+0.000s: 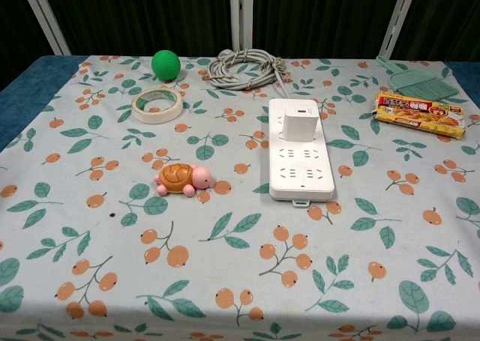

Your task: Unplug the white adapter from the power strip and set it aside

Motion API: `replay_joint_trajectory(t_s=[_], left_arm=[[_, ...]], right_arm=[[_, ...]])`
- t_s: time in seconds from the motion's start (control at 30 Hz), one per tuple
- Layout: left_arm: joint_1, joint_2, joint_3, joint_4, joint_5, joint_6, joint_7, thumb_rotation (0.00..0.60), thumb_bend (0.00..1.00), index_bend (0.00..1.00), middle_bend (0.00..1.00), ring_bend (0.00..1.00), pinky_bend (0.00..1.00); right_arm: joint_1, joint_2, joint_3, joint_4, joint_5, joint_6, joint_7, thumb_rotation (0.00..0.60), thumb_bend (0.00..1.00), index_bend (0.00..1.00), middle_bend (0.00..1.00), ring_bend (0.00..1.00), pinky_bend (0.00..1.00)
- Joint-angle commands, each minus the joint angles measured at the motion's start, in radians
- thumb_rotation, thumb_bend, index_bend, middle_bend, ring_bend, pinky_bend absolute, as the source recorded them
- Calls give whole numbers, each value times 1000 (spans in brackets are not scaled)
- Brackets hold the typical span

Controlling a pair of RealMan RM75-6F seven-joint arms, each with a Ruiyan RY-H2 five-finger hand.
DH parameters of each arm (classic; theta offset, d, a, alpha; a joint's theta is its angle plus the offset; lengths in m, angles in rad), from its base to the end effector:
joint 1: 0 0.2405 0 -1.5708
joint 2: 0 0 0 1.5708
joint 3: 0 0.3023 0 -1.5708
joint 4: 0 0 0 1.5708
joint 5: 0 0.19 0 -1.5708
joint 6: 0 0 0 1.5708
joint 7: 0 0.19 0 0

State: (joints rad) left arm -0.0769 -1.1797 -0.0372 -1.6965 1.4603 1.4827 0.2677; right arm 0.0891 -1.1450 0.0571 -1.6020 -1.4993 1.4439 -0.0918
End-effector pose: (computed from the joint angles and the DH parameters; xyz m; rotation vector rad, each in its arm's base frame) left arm -0.3350 0.2221 0.1683 -1.4132 -0.8486 -0.7765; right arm -0.3462 -0.2316 0.1830 1.4315 -0.8687 0.8339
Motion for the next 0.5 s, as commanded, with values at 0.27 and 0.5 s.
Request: replay_joint_trajectory(t_s=[0.27, 0.5], left_arm=[[-10, -19, -7, -4, 13, 6, 4, 600, 91, 201, 143, 19, 15], [-65, -31, -2, -40, 89, -41, -2, 600, 91, 206, 152, 20, 21]], right_arm=[[5, -2, 12, -14, 5, 8, -2, 600, 59, 0, 139, 6, 93], [29, 9, 9, -35, -22, -18, 77, 600, 75, 0, 141, 10, 93]])
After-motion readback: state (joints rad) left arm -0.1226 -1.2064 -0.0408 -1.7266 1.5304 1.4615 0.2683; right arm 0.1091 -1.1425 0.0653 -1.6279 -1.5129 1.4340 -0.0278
